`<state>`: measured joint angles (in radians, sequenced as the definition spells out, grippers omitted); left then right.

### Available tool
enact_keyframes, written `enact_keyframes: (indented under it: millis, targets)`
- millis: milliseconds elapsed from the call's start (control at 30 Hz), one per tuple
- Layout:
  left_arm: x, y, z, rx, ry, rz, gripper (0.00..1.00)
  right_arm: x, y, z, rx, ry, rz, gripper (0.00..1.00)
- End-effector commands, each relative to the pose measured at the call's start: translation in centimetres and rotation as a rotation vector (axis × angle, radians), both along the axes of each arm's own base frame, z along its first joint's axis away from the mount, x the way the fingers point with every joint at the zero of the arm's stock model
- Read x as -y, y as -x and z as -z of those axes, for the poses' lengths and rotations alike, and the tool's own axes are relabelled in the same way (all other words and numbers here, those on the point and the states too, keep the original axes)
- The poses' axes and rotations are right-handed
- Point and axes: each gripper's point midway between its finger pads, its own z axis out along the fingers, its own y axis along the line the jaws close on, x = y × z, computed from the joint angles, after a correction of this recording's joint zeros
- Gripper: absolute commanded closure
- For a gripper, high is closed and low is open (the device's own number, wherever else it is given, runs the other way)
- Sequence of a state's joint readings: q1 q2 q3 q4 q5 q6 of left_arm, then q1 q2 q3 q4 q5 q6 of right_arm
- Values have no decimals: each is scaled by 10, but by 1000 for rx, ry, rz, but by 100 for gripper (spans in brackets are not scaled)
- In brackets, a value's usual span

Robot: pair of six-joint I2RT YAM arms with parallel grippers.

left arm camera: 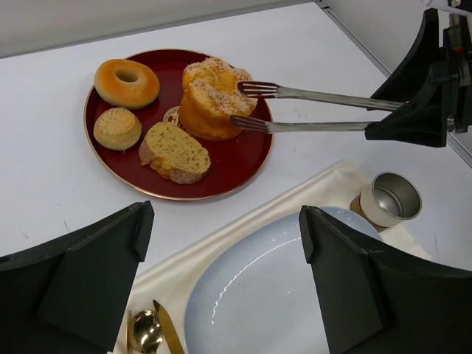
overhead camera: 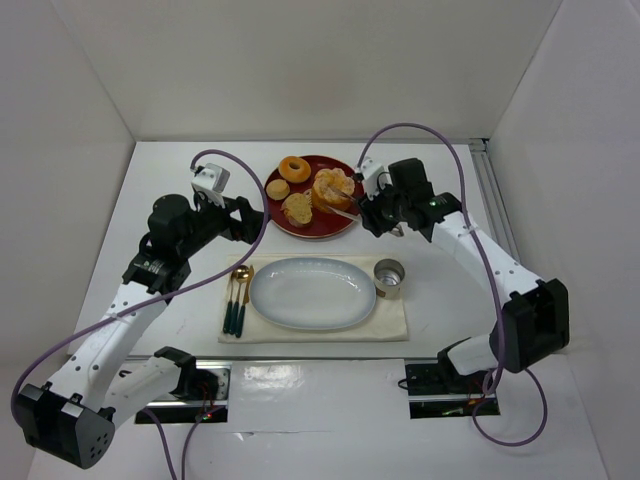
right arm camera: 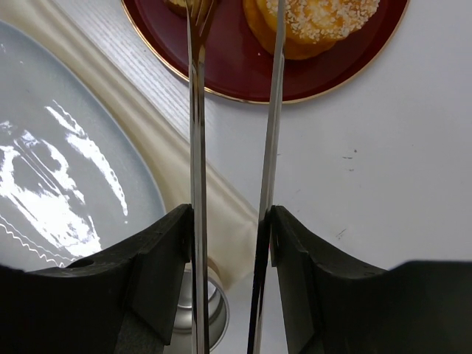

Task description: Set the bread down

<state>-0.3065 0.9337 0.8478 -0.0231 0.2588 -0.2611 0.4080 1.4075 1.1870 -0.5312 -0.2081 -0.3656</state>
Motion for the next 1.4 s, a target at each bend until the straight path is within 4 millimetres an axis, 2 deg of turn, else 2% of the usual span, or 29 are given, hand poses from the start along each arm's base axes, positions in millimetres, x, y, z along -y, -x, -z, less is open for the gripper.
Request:
enact_keyframes:
  millis: [0, 133, 633, 933, 1000, 1167, 1300, 1333, 1367]
  targets:
    - [2, -2, -8, 44, -4, 8, 0, -4, -6, -29, 113, -25, -19, 45]
    - [2, -2, -8, 44, -4, 8, 0, 0, -12, -21, 125, 2, 2, 45]
    - [1, -4, -4, 36, -9, -1, 0, -4, -35, 11, 118, 41, 12, 43]
    - [1, -4, -4, 36, -9, -1, 0, -1, -38, 34, 75, 74, 23, 43]
    - [1, -4, -4, 36, -9, -1, 0, -1, -38, 34, 75, 74, 23, 46]
    - [1, -4, -4, 36, -9, -1, 0, 5, -37, 33, 77, 103, 38, 62]
    - [1, -4, -4, 36, -9, -1, 0, 7, -33, 34, 70, 106, 37, 83]
    - [1, -4, -4, 36, -9, -1, 0, 7, -32, 31, 78, 102, 38, 96]
    - [1, -4, -4, 36, -9, -1, 0, 9, -33, 31, 80, 108, 45, 100]
